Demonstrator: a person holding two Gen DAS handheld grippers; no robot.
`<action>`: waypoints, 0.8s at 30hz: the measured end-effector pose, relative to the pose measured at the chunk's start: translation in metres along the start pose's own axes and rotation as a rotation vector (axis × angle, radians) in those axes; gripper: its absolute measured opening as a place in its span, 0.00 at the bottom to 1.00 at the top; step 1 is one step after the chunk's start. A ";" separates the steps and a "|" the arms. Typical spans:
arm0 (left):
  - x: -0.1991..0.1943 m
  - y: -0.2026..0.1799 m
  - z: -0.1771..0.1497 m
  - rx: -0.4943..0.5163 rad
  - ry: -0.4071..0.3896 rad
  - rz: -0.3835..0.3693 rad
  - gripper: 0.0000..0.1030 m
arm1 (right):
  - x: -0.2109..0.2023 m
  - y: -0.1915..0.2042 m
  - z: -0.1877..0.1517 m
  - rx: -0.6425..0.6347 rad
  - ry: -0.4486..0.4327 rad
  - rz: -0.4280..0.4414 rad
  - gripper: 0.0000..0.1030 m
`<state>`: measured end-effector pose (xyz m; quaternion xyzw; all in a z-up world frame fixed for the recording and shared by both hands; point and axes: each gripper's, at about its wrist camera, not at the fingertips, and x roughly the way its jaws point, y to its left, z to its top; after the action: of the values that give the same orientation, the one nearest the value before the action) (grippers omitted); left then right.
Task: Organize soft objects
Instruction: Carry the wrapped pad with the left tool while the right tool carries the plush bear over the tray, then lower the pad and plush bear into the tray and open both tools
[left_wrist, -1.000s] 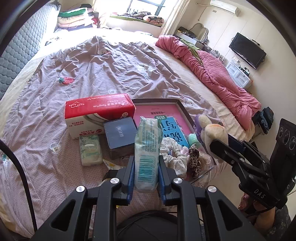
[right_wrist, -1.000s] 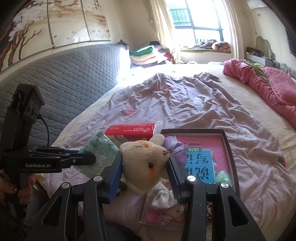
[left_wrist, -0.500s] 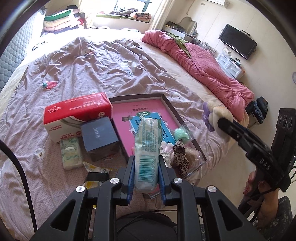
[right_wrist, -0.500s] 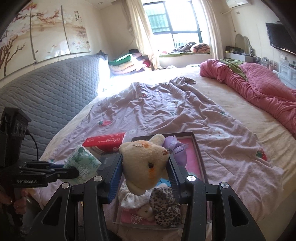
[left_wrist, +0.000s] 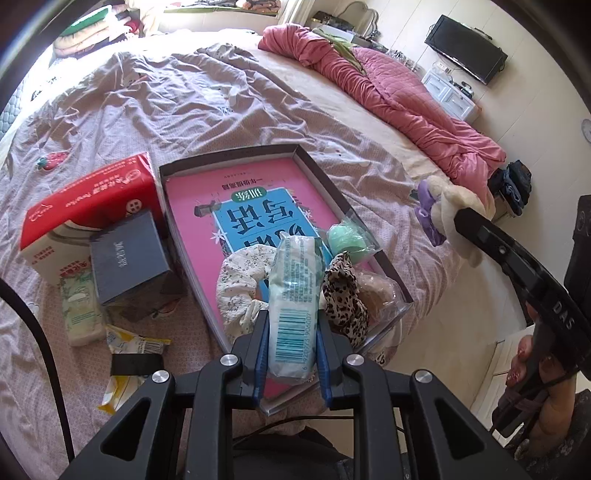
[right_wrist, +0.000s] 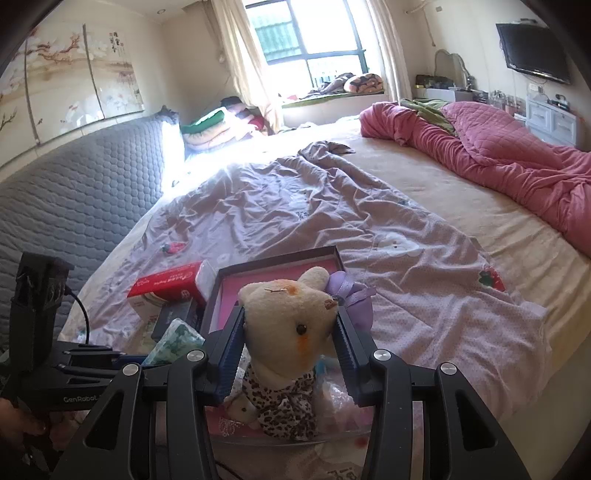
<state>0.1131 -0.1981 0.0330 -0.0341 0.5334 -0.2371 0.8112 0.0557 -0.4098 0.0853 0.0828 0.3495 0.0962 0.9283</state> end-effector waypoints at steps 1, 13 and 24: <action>0.004 0.000 0.001 0.001 0.003 -0.001 0.22 | 0.003 0.000 -0.002 0.001 0.010 0.001 0.47; 0.043 0.003 0.007 0.017 0.052 0.026 0.22 | 0.048 0.005 -0.028 -0.060 0.150 -0.030 0.47; 0.053 0.004 0.013 0.032 0.059 0.038 0.22 | 0.075 0.014 -0.037 -0.118 0.186 -0.058 0.47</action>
<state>0.1425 -0.2192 -0.0078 -0.0039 0.5537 -0.2310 0.8000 0.0847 -0.3749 0.0141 0.0085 0.4301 0.0971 0.8975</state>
